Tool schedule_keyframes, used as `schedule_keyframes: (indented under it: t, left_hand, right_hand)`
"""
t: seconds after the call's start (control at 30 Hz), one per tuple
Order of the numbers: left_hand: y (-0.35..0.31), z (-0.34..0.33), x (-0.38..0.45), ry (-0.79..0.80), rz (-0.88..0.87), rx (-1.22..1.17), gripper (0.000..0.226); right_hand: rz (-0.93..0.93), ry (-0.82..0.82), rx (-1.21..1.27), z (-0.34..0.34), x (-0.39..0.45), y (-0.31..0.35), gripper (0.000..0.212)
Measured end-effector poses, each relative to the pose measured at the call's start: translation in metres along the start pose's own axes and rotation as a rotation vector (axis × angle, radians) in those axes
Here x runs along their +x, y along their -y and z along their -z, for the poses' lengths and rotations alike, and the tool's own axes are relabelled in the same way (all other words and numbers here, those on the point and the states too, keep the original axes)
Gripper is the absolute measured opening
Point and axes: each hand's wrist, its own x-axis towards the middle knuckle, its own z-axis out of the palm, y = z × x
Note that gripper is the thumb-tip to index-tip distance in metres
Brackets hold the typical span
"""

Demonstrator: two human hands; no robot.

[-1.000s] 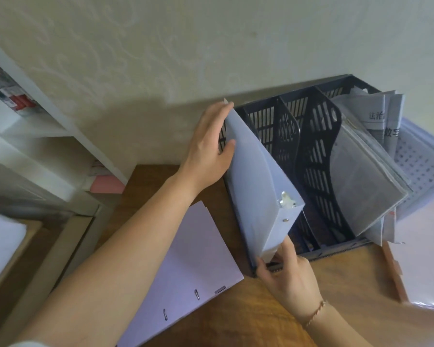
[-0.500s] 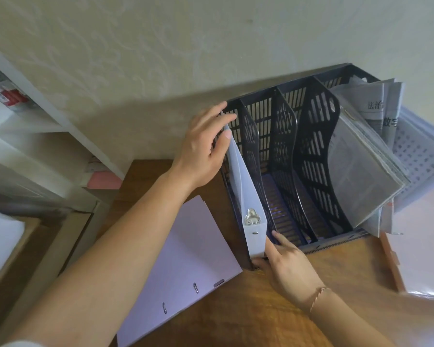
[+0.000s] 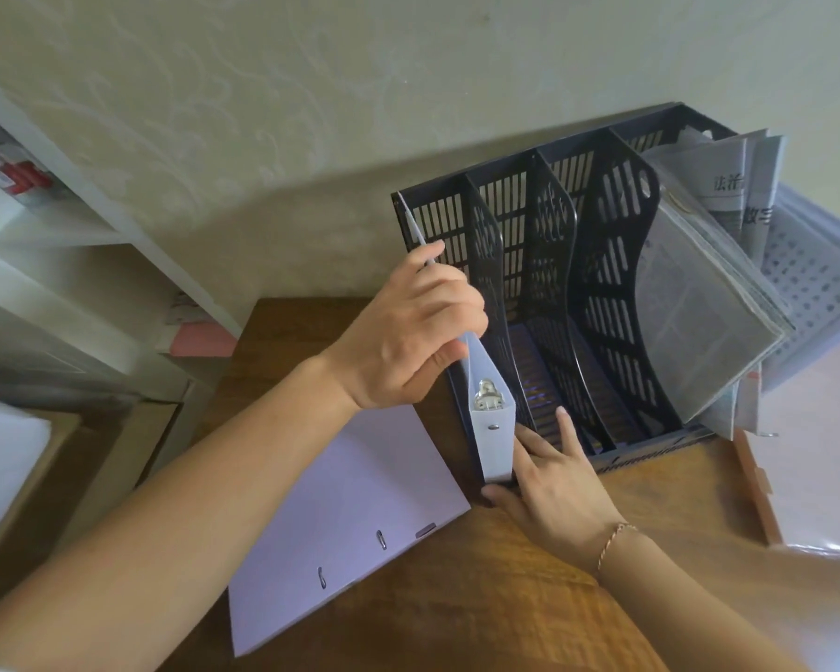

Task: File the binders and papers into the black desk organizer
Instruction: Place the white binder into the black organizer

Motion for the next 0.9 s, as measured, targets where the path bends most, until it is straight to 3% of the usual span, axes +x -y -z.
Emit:
schedule_keyframes:
  t: [0.17,0.4,0.53,0.67,0.73,0.8,0.87,0.9]
  left_hand:
    - [-0.004,-0.002,0.000,-0.073,0.080,-0.020,0.040]
    - [-0.006,-0.010,-0.014,-0.089,0.071,-0.057,0.043]
    - [-0.012,-0.008,-0.015,-0.125,0.050,-0.031,0.048]
    - [-0.017,-0.001,-0.026,-0.176,0.105,0.010,0.047]
    - [-0.021,0.007,-0.044,-0.213,0.191,0.075,0.045]
    - [-0.029,0.018,-0.077,-0.282,0.329,0.138,0.040]
    - [-0.041,0.021,-0.129,-0.362,0.592,0.165,0.039]
    - [-0.049,0.019,-0.157,-0.395,0.795,0.158,0.040]
  right_hand:
    - [0.023,-0.176,-0.002,0.005,-0.001,0.004,0.038]
    - [0.013,0.054,-0.113,-0.007,-0.013,0.000,0.064]
    - [-0.011,0.020,-0.081,-0.006,-0.013,0.002,0.063]
    - [-0.039,-0.056,0.110,0.000,-0.022,0.008,0.059]
    - [-0.066,-0.169,0.248,0.007,-0.037,0.014,0.055]
    - [-0.112,-0.401,0.381,0.015,-0.060,0.025,0.041]
    - [-0.094,-0.597,0.442,0.020,-0.082,0.042,0.024]
    - [-0.054,-0.613,0.466,0.019,-0.086,0.051,0.019]
